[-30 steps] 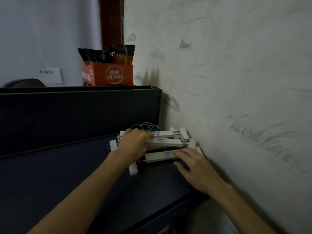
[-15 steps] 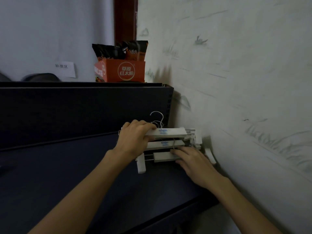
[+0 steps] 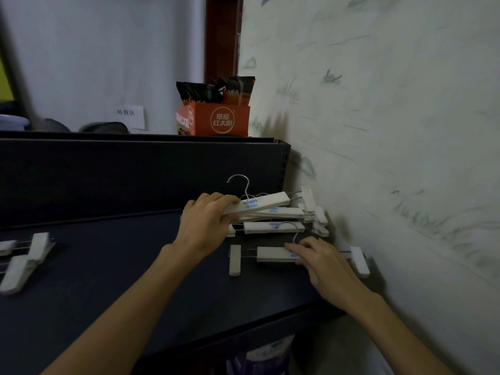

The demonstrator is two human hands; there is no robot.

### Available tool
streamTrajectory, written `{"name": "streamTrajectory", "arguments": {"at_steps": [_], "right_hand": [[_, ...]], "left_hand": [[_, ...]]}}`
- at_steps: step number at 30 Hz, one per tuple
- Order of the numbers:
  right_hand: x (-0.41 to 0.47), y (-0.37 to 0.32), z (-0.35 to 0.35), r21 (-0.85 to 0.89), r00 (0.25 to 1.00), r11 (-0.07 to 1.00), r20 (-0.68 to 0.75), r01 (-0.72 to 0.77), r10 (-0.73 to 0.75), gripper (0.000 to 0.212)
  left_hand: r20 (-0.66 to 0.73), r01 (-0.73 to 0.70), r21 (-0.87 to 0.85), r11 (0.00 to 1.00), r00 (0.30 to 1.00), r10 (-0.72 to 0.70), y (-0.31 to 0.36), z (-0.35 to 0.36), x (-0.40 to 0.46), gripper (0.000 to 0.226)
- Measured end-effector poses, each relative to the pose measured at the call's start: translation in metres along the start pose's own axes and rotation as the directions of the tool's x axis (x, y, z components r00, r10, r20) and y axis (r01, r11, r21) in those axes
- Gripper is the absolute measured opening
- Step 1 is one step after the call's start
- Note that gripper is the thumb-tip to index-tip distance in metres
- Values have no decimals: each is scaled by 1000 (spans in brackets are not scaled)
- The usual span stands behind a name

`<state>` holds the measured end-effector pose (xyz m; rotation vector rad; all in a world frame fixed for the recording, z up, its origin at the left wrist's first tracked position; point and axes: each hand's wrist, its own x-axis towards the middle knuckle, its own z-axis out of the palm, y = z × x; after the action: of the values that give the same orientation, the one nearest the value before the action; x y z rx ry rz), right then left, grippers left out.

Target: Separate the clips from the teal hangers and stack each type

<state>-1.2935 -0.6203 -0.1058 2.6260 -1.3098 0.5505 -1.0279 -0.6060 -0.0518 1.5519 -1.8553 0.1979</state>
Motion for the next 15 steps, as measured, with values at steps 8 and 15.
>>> {"name": "streamTrajectory", "arguments": {"at_steps": [8, 15], "right_hand": [[-59, -40, -21, 69, 999, 998, -40, -8, 11, 51], [-83, -119, -5, 224, 990, 967, -97, 122, -102, 57]], "left_hand": [[-13, 47, -20, 999, 999, -47, 15, -17, -62, 36], [-40, 174, 76, 982, 984, -172, -10, -61, -140, 44]]}}
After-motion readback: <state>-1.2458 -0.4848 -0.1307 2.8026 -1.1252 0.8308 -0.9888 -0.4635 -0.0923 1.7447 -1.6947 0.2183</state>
